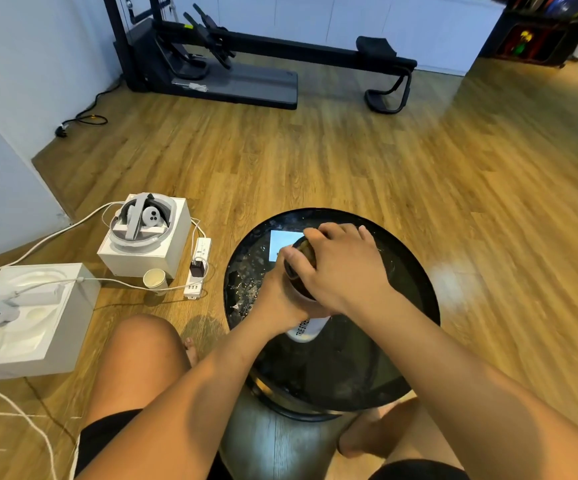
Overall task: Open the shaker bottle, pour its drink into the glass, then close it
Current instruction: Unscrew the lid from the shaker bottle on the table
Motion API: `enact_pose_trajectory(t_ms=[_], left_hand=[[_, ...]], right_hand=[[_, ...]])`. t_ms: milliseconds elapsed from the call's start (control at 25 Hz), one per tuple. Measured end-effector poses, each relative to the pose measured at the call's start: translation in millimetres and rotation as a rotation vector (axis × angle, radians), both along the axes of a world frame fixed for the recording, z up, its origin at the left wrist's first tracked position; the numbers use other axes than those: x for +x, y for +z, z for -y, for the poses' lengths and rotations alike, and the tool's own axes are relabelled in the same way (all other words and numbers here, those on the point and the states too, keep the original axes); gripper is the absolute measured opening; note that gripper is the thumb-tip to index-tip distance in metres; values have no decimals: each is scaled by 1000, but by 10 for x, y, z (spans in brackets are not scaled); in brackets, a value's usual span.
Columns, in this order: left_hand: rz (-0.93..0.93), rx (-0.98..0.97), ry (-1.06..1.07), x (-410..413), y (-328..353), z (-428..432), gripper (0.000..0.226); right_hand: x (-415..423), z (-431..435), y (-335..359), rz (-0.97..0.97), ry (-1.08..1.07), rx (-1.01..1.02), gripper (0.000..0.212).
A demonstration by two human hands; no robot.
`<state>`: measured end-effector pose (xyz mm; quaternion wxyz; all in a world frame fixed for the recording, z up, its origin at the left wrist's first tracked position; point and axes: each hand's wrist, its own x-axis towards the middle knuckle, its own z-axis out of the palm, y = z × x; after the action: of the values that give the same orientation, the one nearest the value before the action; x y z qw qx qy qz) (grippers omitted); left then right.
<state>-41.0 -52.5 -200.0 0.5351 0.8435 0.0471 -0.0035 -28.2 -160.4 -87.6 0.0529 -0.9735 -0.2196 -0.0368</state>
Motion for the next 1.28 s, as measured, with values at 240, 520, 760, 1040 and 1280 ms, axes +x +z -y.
enact_pose_trajectory(t_ms=[240, 520, 760, 1040, 1280], left_hand=[[-86, -61, -26, -78, -123, -51, 93], [-27, 7, -77, -32, -4, -6, 67], [11, -142, -41, -56, 46, -28, 106], [55, -67, -109, -19, 2, -12, 62], [-6, -74, -30, -43, 64, 0, 97]], right_hand=[[32, -43, 14, -77, 247, 189, 46], [14, 1, 32, 98, 85, 175, 48], [97, 10, 37, -154, 156, 177, 60], [-159, 28, -44, -84, 423, 350, 44], [22, 4, 68, 17, -38, -82, 52]])
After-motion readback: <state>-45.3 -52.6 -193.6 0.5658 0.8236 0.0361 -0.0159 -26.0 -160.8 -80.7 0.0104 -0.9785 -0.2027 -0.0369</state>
